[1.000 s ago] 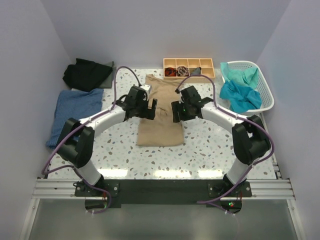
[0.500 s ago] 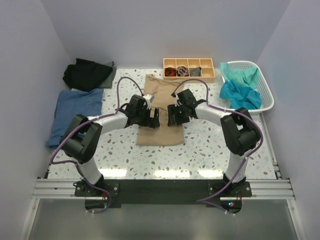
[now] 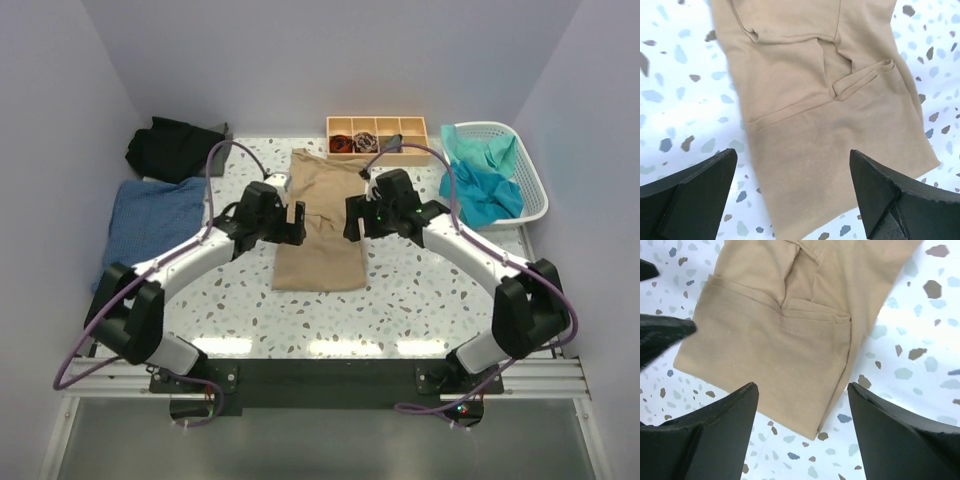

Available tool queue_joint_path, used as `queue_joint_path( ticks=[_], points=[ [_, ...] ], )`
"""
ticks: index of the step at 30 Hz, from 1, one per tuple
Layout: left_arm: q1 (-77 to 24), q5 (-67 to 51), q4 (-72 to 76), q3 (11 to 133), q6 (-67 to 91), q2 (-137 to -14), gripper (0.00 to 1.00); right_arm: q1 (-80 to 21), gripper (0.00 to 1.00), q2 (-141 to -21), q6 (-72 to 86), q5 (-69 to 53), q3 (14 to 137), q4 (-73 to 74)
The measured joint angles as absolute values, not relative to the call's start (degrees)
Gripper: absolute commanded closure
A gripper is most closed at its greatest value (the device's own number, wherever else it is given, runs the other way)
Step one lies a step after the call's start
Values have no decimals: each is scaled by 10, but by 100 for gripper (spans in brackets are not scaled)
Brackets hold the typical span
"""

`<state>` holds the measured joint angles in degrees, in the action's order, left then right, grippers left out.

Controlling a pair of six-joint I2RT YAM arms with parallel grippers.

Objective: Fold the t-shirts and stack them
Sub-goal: Fold the tshirt

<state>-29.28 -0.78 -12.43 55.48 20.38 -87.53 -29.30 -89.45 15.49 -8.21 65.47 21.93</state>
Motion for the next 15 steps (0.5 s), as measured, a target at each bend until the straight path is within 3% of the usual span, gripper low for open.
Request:
queue_joint_path(
  ticks=[6, 15],
  points=[
    [-293, 25, -106, 467, 222, -772, 0, -288, 15, -815, 176, -60, 562, 220],
    [-293, 36, -99, 346, 280, -750, 0, -260, 13, -804, 234, -96, 447, 211]
  ],
)
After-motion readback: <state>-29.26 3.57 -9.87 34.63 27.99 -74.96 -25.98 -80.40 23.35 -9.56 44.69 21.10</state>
